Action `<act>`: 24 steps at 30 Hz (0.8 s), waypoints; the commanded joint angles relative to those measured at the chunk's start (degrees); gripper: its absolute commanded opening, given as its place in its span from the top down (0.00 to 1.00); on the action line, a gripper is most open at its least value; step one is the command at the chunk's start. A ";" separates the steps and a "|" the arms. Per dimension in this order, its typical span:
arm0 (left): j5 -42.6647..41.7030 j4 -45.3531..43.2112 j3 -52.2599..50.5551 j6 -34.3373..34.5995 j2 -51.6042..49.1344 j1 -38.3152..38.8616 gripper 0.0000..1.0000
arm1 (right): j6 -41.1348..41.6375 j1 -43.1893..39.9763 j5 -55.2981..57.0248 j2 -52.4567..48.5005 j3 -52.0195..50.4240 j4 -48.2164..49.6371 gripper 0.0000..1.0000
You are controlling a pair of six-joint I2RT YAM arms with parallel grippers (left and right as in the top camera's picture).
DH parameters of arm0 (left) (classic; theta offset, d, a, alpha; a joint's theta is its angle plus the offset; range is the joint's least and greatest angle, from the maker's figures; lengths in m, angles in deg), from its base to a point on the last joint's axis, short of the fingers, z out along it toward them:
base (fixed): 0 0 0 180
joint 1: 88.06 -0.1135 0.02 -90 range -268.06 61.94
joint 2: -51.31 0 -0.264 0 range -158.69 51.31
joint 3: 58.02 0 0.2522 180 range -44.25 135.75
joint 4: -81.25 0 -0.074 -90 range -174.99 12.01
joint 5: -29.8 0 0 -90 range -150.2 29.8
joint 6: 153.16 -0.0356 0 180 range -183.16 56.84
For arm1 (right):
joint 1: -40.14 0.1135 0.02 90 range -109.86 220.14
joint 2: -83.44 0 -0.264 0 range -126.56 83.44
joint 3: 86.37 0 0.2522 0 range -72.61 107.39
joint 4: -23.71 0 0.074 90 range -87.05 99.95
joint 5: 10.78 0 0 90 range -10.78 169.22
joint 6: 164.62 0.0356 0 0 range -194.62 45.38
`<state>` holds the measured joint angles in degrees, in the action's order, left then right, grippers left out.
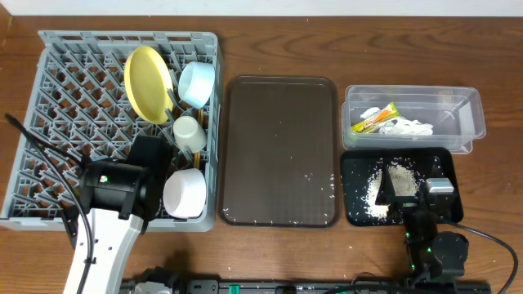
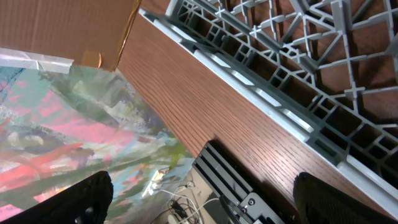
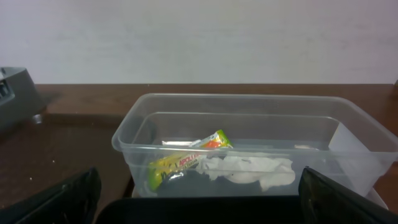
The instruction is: Sort waste into correct bins and load items into the dishwasher
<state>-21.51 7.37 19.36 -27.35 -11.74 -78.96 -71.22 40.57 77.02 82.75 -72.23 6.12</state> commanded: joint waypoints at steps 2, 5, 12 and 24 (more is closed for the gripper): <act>0.22 4.22 0.24 0.48 0.15 -0.20 0.06 | 0.37 -0.52 -0.70 0.42 -0.07 -0.22 0.01; 0.22 4.22 0.24 0.48 0.15 -0.20 0.07 | 0.37 -0.52 -0.72 0.42 -0.07 -0.22 0.01; 0.22 4.22 0.24 0.48 0.15 -0.20 0.07 | 0.37 -0.52 -0.72 0.39 -0.07 -0.22 0.01; 0.22 4.22 0.24 0.48 0.15 -0.20 0.06 | 0.37 -0.52 -0.72 0.39 -0.07 -0.24 0.01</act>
<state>-21.51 7.37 19.36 -27.35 -11.74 -78.96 -71.22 40.57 77.02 82.77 -72.23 6.12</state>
